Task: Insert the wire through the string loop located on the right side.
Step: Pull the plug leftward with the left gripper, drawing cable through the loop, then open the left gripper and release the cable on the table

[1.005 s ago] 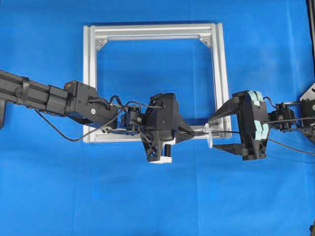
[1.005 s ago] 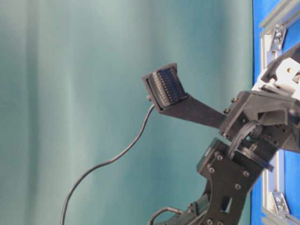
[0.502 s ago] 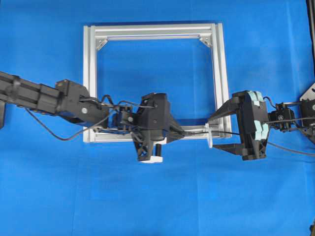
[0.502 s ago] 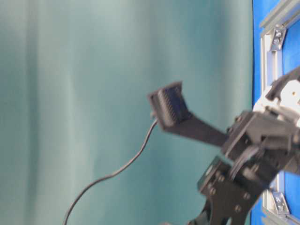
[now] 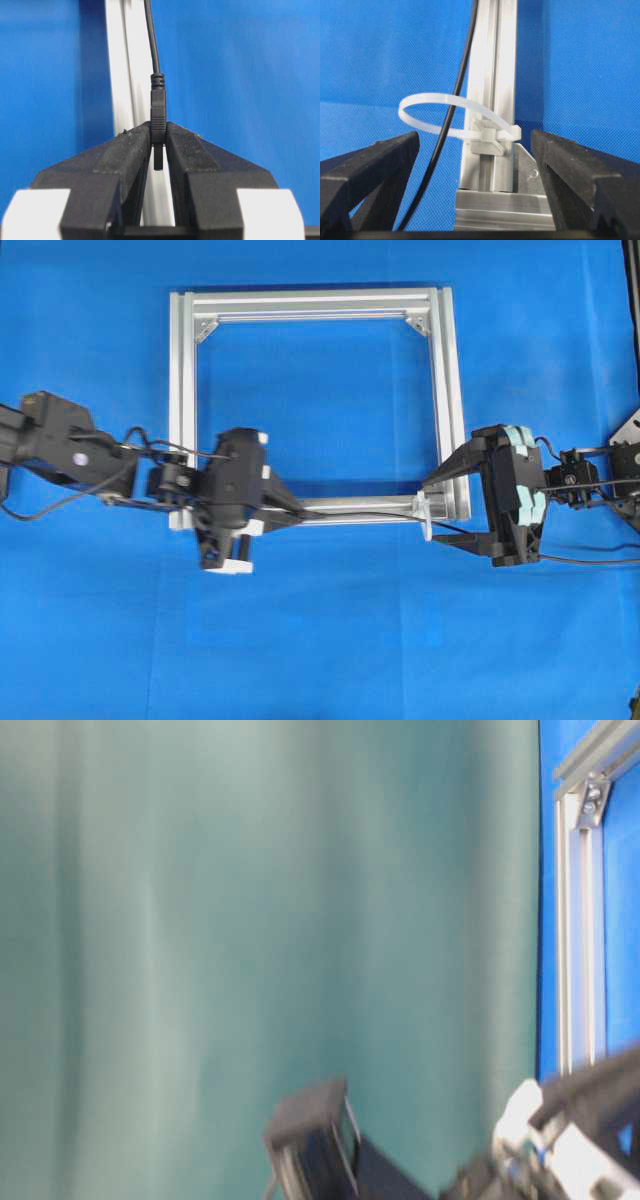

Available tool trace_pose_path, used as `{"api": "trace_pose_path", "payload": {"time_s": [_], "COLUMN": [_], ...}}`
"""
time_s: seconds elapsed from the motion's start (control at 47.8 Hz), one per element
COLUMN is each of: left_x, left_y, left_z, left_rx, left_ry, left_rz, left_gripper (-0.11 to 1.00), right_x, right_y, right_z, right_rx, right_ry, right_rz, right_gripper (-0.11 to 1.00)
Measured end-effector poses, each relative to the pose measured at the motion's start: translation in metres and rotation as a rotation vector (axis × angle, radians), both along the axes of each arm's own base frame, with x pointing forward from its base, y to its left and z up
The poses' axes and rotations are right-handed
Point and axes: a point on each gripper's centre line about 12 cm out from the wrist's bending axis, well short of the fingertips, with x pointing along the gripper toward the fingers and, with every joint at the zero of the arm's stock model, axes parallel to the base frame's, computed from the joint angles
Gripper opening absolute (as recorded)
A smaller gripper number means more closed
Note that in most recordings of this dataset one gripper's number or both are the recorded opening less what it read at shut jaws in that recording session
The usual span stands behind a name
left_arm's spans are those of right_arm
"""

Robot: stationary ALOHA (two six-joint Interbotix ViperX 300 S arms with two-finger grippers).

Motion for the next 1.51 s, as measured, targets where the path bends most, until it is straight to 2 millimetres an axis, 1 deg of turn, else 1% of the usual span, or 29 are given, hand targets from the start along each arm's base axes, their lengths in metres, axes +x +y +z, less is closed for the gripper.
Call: {"api": "trace_pose_path", "payload": {"time_s": [0.293,0.502,0.691,0.816,0.921,1.067,1.423,1.465,1.507], "left_x": [-0.059,-0.099,-0.130,-0.146,-0.151,-0.151,-0.155,-0.154,-0.155], "left_y": [0.005,0.004,0.009,0.011,0.012,0.009,0.009,0.009,0.009], "left_z": [-0.001,0.003,0.006,0.005,0.006,0.006,0.006,0.007,0.007], "left_rx": [0.005,0.006,0.003,0.002,-0.001,-0.001,-0.035,-0.041,-0.045], "left_ry": [0.043,0.043,0.026,0.021,0.017,0.017,0.019,0.017,0.017], "left_rz": [-0.011,-0.036,-0.039,-0.042,-0.042,-0.053,-0.036,-0.033,-0.031], "left_gripper": [0.08,0.08,0.08,0.08,0.08,0.08,0.09,0.13,0.22], "right_x": [0.003,0.009,0.013,0.013,0.014,0.014,0.013,0.013,0.013], "right_y": [0.002,0.004,0.005,0.005,0.005,0.005,0.005,0.005,0.005], "right_z": [0.002,0.004,0.006,0.007,0.010,0.013,0.012,0.012,0.012], "right_rx": [0.002,0.001,0.003,0.004,0.005,0.007,0.009,0.009,0.008], "right_ry": [-0.003,0.020,0.037,0.036,0.027,0.018,0.029,0.029,0.030], "right_rz": [0.004,0.009,0.011,0.011,0.013,0.011,0.009,0.011,0.012], "right_gripper": [0.90,0.90,0.90,0.90,0.90,0.90,0.90,0.90,0.90]}}
